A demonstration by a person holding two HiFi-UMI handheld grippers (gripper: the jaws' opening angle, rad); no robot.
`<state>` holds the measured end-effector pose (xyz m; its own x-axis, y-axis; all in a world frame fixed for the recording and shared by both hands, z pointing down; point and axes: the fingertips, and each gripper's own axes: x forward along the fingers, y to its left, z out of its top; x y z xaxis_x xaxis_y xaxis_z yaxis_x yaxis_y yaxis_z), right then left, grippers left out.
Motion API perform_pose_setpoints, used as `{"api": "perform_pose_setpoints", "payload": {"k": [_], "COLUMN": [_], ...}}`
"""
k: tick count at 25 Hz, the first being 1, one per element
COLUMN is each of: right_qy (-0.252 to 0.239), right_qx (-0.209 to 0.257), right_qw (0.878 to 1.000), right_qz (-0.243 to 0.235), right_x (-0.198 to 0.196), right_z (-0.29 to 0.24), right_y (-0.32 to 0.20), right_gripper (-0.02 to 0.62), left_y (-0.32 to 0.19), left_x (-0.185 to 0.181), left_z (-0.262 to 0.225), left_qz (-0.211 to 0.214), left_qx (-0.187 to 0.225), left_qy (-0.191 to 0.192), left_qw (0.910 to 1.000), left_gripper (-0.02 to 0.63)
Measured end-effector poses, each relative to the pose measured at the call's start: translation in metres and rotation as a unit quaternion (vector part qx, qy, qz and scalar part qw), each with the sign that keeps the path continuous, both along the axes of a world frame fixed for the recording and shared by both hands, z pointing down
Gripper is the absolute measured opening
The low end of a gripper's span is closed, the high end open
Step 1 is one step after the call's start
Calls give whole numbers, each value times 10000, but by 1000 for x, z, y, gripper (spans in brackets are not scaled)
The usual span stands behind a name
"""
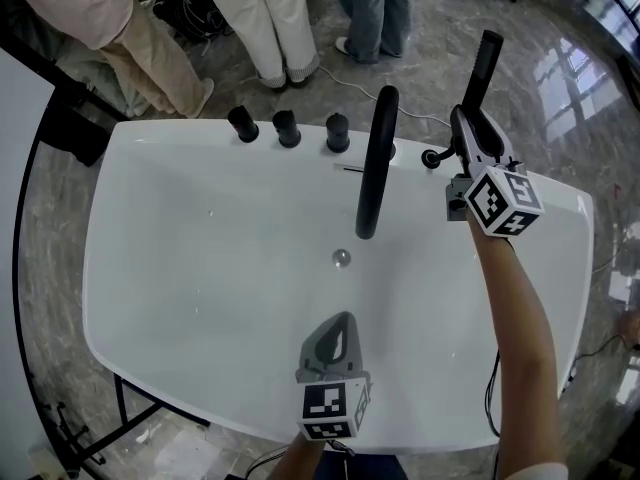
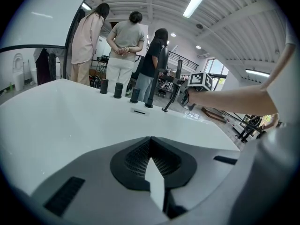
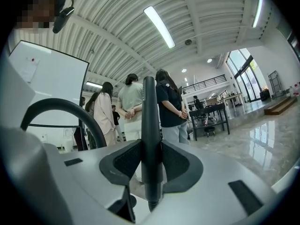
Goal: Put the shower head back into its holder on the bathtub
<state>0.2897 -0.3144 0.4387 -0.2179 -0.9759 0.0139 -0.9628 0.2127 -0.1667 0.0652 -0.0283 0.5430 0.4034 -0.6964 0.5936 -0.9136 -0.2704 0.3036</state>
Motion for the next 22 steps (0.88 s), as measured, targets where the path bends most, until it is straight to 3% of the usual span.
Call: {"api": "perform_pose_setpoints", "payload": {"k": [14, 22], "right_qy": [108, 433], "right_qx": [-137, -143], "right_qw": [9997, 9989], "right_qz": [161, 74], "right_x": [2, -7], "right_z": [33, 51], "right_y": [-9, -6], "right_gripper": [138, 138], "left_y": [5, 10], "left_x": [-4, -6], "left_z": [17, 29], "left_qz": [28, 40], "left_qx": [-146, -263], "left_qy": [-2, 47], "left_qw": [9999, 9996], "left_gripper": [-3, -3]}}
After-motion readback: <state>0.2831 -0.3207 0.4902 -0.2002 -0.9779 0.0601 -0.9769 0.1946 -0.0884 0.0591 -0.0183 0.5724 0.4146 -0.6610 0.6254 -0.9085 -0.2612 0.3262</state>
